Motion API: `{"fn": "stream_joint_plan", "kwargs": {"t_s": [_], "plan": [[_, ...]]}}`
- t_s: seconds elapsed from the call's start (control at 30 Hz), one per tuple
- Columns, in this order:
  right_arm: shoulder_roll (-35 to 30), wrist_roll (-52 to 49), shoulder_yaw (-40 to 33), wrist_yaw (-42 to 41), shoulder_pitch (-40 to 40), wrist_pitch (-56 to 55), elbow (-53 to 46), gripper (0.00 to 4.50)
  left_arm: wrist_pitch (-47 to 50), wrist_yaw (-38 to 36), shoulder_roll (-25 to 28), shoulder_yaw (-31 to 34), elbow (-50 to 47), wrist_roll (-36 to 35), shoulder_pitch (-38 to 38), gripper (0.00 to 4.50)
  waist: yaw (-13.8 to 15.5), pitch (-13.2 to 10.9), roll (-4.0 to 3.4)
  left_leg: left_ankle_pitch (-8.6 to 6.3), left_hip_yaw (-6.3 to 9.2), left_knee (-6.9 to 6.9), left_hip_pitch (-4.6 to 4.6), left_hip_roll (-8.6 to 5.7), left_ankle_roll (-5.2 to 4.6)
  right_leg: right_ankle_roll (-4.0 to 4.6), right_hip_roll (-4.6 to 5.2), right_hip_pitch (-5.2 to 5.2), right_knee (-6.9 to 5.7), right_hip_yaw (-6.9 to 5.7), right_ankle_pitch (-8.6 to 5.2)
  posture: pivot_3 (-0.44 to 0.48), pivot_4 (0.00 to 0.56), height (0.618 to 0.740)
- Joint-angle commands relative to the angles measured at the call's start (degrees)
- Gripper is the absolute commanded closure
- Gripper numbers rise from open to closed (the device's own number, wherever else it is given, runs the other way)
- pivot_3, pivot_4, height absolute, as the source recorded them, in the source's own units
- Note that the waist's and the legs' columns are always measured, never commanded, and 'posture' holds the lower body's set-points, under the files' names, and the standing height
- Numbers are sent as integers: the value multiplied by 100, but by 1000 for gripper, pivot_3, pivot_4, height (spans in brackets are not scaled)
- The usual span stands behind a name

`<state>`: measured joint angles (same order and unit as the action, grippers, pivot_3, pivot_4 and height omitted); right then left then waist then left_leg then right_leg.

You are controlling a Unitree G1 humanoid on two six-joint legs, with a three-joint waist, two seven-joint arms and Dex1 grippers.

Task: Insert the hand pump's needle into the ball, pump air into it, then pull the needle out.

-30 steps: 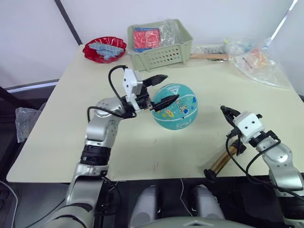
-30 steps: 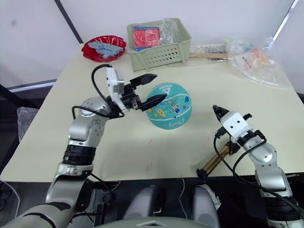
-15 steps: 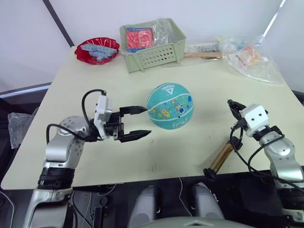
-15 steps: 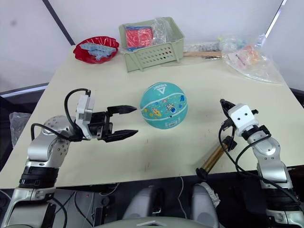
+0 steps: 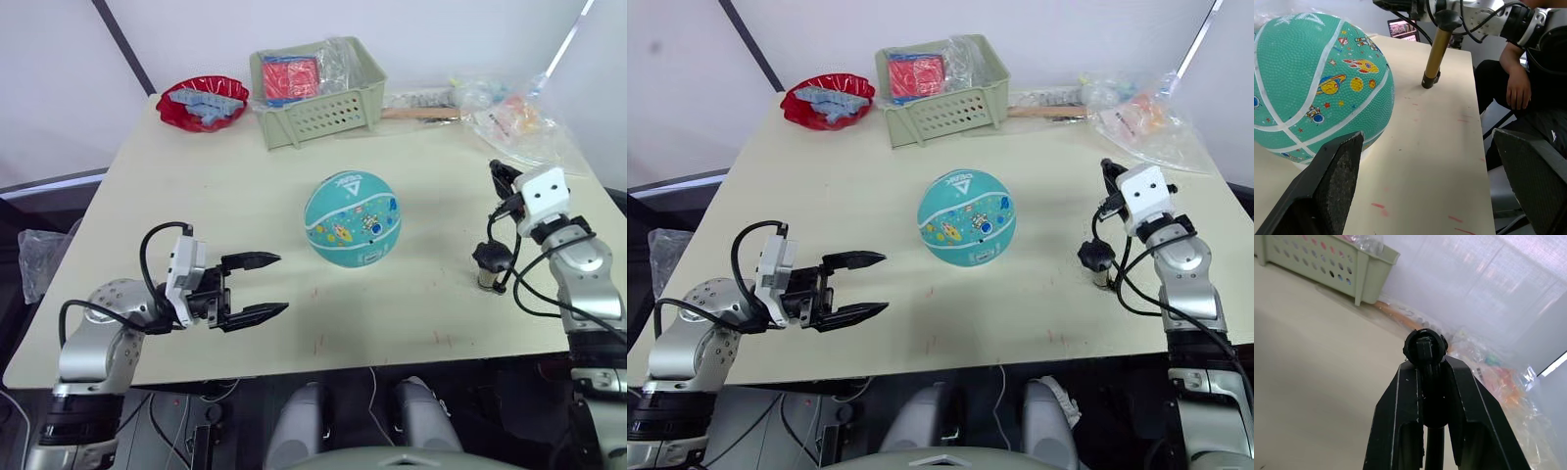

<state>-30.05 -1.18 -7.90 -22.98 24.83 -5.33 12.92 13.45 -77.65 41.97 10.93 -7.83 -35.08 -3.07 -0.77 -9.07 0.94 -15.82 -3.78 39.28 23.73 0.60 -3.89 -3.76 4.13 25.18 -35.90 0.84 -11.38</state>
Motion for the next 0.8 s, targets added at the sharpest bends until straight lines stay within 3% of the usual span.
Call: {"fn": "stream_joint_plan", "kwargs": {"t_s": [0.03, 0.53, 0.8], "plan": [[-79, -108, -178, 32, 132, -186, 65, 4411, -87, 30, 13, 144, -198, -126, 21, 0, 0, 0, 0, 0, 5, -1, 0, 0, 1, 0, -1, 0, 0, -4, 0, 0, 150, 738], [225, -886, -111, -153, 310, 332, -906, 4411, -191, 12, -60, 45, -10, -60, -145, 0, -10, 0, -2, 0, 1, -1, -5, 6, -1, 5, -6, -1, -4, -4, 10, 0, 150, 738], [377, -792, -43, 23, 319, 675, -1182, 4411, -268, -62, -67, -32, 72, -25, -222, 0, -5, 0, -2, 2, -1, -1, -3, 5, 2, -12, -5, 0, -3, -4, 20, 0, 150, 738]]}}
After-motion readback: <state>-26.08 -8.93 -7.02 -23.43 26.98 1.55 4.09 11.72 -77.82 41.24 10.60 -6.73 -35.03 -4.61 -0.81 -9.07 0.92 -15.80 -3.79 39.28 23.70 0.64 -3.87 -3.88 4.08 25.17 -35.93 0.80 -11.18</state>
